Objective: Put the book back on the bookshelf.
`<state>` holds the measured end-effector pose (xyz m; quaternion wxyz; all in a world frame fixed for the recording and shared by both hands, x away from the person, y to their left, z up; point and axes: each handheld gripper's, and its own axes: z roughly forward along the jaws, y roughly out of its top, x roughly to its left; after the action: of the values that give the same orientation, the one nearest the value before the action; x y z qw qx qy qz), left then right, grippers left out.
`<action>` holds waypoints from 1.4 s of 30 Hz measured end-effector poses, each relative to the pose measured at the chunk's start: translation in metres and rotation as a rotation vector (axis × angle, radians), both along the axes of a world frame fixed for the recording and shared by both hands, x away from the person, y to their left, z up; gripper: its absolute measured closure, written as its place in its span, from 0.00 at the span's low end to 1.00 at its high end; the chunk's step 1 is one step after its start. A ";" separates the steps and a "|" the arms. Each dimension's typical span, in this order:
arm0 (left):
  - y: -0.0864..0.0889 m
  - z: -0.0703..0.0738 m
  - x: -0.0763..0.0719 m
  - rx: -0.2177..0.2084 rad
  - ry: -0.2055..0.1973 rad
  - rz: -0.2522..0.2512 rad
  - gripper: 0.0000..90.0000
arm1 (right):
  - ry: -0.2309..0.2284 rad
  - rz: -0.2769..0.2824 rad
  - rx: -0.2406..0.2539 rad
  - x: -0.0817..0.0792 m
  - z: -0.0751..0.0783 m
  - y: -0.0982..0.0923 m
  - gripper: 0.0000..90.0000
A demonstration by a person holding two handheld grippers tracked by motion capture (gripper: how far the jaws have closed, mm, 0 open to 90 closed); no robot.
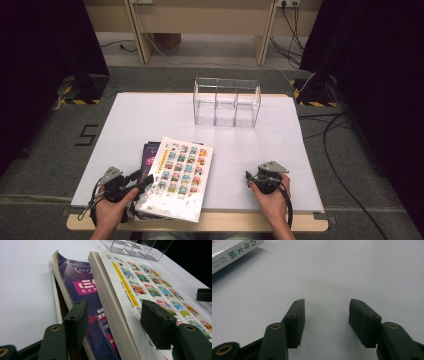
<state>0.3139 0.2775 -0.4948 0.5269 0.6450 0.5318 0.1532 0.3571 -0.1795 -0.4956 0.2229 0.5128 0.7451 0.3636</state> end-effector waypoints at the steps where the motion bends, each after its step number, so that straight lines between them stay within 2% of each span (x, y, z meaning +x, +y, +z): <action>1: 0.000 0.001 0.000 -0.006 0.000 0.002 0.44 | -0.006 0.003 0.005 0.000 0.002 0.001 0.58; 3: 0.000 0.001 0.000 -0.010 0.000 0.002 0.45 | -0.015 0.012 0.003 -0.001 0.005 0.002 0.60; 6: 0.000 0.006 0.002 -0.019 0.002 -0.002 0.47 | -0.034 0.077 0.033 -0.002 0.018 0.011 0.64; 9: -0.001 0.008 0.004 -0.020 0.000 -0.006 0.49 | -0.035 0.106 0.038 -0.001 0.022 0.017 0.65; 11: -0.002 0.012 0.008 -0.025 0.000 -0.009 0.50 | -0.013 0.144 0.059 0.000 0.023 0.026 0.68; 14: -0.003 0.015 0.011 -0.021 0.014 -0.015 0.51 | 0.015 0.187 0.064 0.002 0.022 0.035 0.68; 15: -0.004 0.018 0.012 -0.022 0.023 -0.037 0.51 | 0.027 0.197 0.070 0.002 0.022 0.038 0.68; 19: -0.004 0.020 0.014 -0.031 0.047 -0.056 0.53 | 0.076 0.248 0.104 0.004 0.020 0.054 0.67; 20: -0.005 0.019 0.014 -0.031 0.068 -0.069 0.53 | 0.088 0.260 0.109 0.005 0.020 0.058 0.67; 22: -0.005 0.019 0.015 -0.032 0.074 -0.069 0.53 | 0.096 0.269 0.117 0.005 0.020 0.062 0.67; 24: -0.007 0.018 0.019 -0.032 0.103 -0.093 0.53 | 0.129 0.303 0.134 0.007 0.020 0.075 0.66; 25: -0.008 0.017 0.021 -0.042 0.118 -0.091 0.52 | 0.135 0.318 0.136 0.008 0.019 0.079 0.66; 28: -0.011 0.015 0.028 -0.025 0.147 -0.097 0.50 | 0.161 0.345 0.123 0.011 0.019 0.089 0.65; 30: -0.012 0.014 0.030 -0.025 0.159 -0.099 0.48 | 0.173 0.352 0.095 0.013 0.017 0.094 0.65; 31: -0.014 0.013 0.034 -0.011 0.170 -0.097 0.48 | 0.177 0.356 0.092 0.014 0.016 0.096 0.65; 32: -0.014 0.013 0.034 -0.011 0.170 -0.097 0.48 | 0.177 0.356 0.092 0.014 0.016 0.096 0.65; 33: -0.015 0.013 0.036 -0.003 0.186 -0.097 0.47 | 0.164 0.349 0.080 0.016 0.016 0.096 0.64; 36: -0.017 0.012 0.037 0.011 0.204 -0.095 0.45 | 0.172 0.341 0.092 0.018 0.015 0.095 0.62; 39: -0.018 0.013 0.036 0.036 0.196 -0.091 0.49 | 0.172 0.341 0.091 0.019 0.015 0.095 0.62; 42: -0.018 0.014 0.033 0.028 0.200 -0.074 0.53 | 0.163 0.329 0.082 0.021 0.015 0.097 0.63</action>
<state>0.3465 0.2594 -0.4806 0.4676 0.6836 0.5553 0.0756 0.3782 -0.0827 -0.4805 0.0779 0.4204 0.8190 0.3825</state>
